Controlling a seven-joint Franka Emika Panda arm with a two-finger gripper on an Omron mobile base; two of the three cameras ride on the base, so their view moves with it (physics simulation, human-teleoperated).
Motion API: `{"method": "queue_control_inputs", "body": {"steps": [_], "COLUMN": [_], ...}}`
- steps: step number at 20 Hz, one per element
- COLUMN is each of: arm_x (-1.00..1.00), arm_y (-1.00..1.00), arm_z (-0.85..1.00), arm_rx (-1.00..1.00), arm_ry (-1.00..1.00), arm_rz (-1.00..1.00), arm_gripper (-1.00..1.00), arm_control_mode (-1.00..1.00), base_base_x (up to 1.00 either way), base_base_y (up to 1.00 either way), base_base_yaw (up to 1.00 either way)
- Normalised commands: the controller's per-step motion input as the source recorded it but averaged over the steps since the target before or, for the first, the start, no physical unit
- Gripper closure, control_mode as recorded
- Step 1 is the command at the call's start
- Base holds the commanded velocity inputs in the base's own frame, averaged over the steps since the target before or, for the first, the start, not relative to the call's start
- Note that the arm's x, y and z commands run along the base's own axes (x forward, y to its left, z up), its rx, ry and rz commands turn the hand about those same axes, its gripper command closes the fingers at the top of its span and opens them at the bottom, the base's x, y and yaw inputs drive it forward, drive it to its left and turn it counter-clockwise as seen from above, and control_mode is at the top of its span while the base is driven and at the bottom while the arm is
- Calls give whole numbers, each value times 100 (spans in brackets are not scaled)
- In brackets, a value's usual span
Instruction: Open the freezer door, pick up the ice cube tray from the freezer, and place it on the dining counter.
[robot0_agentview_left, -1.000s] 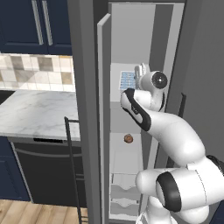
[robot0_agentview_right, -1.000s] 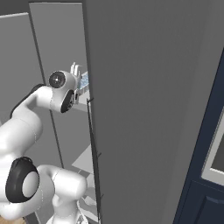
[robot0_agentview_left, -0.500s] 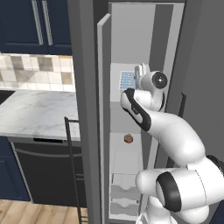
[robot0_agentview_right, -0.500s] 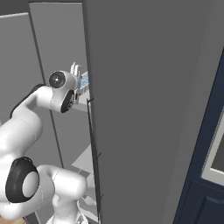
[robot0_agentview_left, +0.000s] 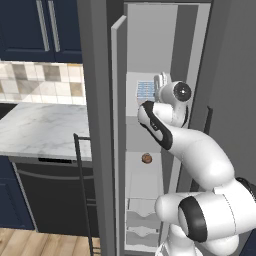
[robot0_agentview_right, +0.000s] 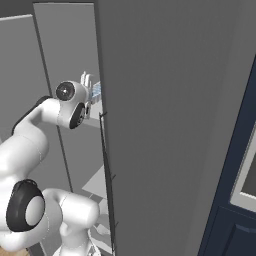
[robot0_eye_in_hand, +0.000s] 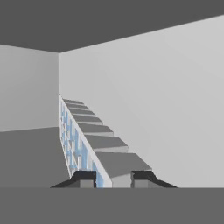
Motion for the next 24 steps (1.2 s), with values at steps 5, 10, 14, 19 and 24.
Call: {"method": "queue_control_inputs", "body": {"steps": [5, 10, 14, 19, 24], "arm_x": [0, 0, -5, -34, -55], "arm_y": [0, 0, 0, 0, 0], "arm_z": [0, 0, 0, 7, 22], "arm_rx": [0, 0, 0, 0, 0], "arm_ry": [0, 0, 0, -5, -8], "arm_rz": [0, 0, 0, 0, 0], "arm_gripper": [100, 100, 100, 100, 100], "arm_control_mode": [-100, -100, -100, -100, -100], "base_base_x": [0, 0, 0, 0, 0], "base_base_y": [0, 0, 0, 0, 0], "base_base_yaw": [0, 0, 0, 0, 0]}}
